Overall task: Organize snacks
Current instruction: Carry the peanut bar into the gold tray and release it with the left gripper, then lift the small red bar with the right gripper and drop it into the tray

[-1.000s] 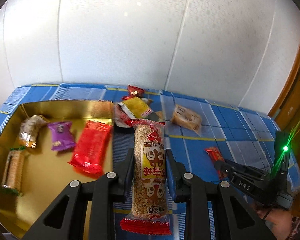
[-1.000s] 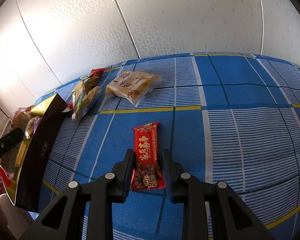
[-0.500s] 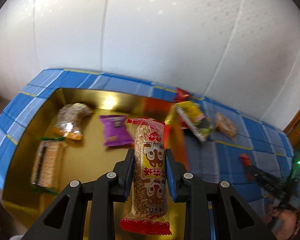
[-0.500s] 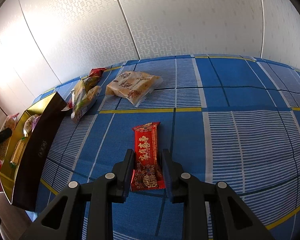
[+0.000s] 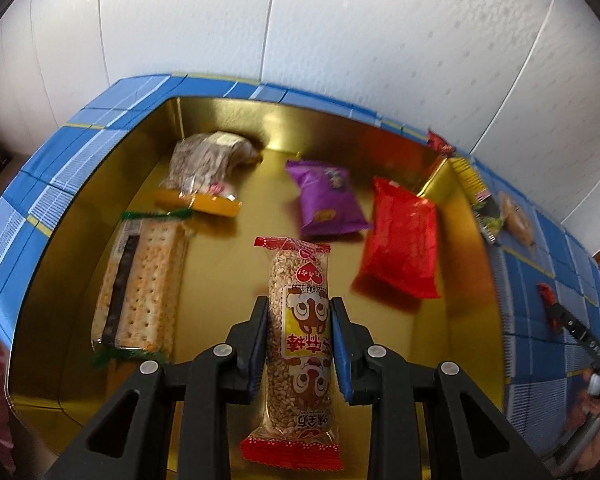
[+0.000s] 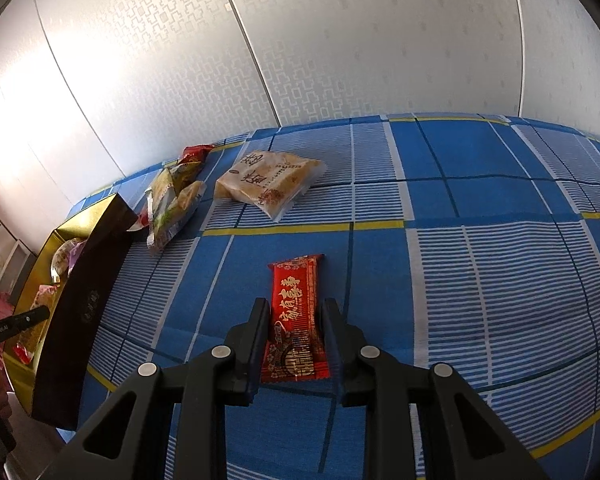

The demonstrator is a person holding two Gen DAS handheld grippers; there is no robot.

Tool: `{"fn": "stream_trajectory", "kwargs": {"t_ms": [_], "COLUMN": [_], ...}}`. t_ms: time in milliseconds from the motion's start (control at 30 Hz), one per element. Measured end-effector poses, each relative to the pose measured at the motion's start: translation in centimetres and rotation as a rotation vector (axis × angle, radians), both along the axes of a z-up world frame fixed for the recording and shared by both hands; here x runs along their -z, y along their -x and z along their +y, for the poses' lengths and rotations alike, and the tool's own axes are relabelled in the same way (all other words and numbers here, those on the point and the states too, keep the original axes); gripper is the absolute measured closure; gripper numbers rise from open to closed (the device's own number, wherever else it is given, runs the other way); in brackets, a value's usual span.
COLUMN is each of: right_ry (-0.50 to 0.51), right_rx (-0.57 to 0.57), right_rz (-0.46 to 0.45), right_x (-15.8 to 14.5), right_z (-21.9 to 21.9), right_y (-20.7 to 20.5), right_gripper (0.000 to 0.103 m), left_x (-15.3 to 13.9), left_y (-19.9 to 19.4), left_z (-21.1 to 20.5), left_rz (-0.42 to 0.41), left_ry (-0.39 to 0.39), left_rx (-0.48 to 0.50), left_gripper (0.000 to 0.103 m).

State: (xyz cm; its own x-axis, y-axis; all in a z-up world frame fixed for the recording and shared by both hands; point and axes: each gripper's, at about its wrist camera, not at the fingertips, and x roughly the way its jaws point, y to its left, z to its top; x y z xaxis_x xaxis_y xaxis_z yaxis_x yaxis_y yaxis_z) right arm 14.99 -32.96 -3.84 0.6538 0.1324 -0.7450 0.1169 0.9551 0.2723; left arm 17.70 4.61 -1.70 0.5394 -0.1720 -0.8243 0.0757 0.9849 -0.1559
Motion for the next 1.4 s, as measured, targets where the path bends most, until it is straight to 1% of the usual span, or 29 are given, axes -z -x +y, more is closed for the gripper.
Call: {"fn": "stream_trajectory", "kwargs": {"t_ms": [300, 367, 433, 567, 633, 667, 700, 767, 833, 967, 1100, 1200, 1233, 1300, 1400], "right_ry": [0.003, 0.006, 0.006, 0.006, 0.007, 0.008, 0.009, 0.011, 0.012, 0.019, 0.037, 0.059, 0.055, 0.042, 0.027], "right_rx": [0.002, 0.002, 0.002, 0.003, 0.003, 0.003, 0.003, 0.002, 0.0, -0.004, -0.017, -0.026, -0.029, -0.034, -0.053], "right_rz": [-0.004, -0.005, -0.005, -0.007, -0.007, -0.006, -0.006, -0.005, -0.004, -0.006, -0.01, -0.018, -0.023, -0.038, -0.072], "right_x": [0.0, 0.0, 0.0, 0.0, 0.0, 0.0, 0.0, -0.1, 0.0, -0.1, -0.1, -0.2, -0.3, -0.4, -0.7], "right_z": [0.0, 0.0, 0.0, 0.0, 0.0, 0.1, 0.1, 0.1, 0.2, 0.4, 1.0, 1.6, 1.7, 1.8, 2.3], "right_y": [0.1, 0.0, 0.1, 0.1, 0.1, 0.1, 0.1, 0.0, 0.0, -0.1, 0.0, 0.1, 0.3, 0.5, 0.9], "right_gripper": [0.076, 0.076, 0.076, 0.076, 0.076, 0.076, 0.076, 0.076, 0.076, 0.076, 0.076, 0.076, 0.076, 0.076, 0.076], "left_x": [0.9, 0.9, 0.9, 0.8, 0.6, 0.5, 0.3, -0.3, -1.0, -1.6, -1.9, -2.0, -2.2, -2.4, -2.6], "left_y": [-1.1, -1.5, -1.8, -2.2, -2.1, -2.1, -2.0, -1.8, -1.3, -0.9, 0.0, 0.4, 0.5, 0.9, 1.3], "left_z": [1.2, 1.3, 1.8, 2.2, 2.3, 2.2, 2.1, 1.8, 1.5, 1.6, 2.9, 3.9, 4.2, 4.7, 5.4], "left_rz": [0.042, 0.048, 0.057, 0.052, 0.04, 0.03, 0.02, -0.018, -0.072, -0.123, -0.182, -0.196, -0.206, -0.229, -0.25], "left_ry": [-0.043, -0.06, -0.056, -0.086, -0.092, -0.085, -0.084, -0.095, -0.106, -0.12, -0.077, -0.028, -0.004, 0.019, 0.047], "left_rx": [-0.006, -0.016, -0.033, -0.053, -0.046, -0.031, -0.019, -0.007, 0.007, 0.002, -0.016, -0.035, -0.042, -0.058, -0.082], "left_gripper": [0.074, 0.074, 0.074, 0.073, 0.072, 0.064, 0.049, 0.033, 0.032, 0.032, 0.032, 0.03, 0.029, 0.024, 0.024]}}
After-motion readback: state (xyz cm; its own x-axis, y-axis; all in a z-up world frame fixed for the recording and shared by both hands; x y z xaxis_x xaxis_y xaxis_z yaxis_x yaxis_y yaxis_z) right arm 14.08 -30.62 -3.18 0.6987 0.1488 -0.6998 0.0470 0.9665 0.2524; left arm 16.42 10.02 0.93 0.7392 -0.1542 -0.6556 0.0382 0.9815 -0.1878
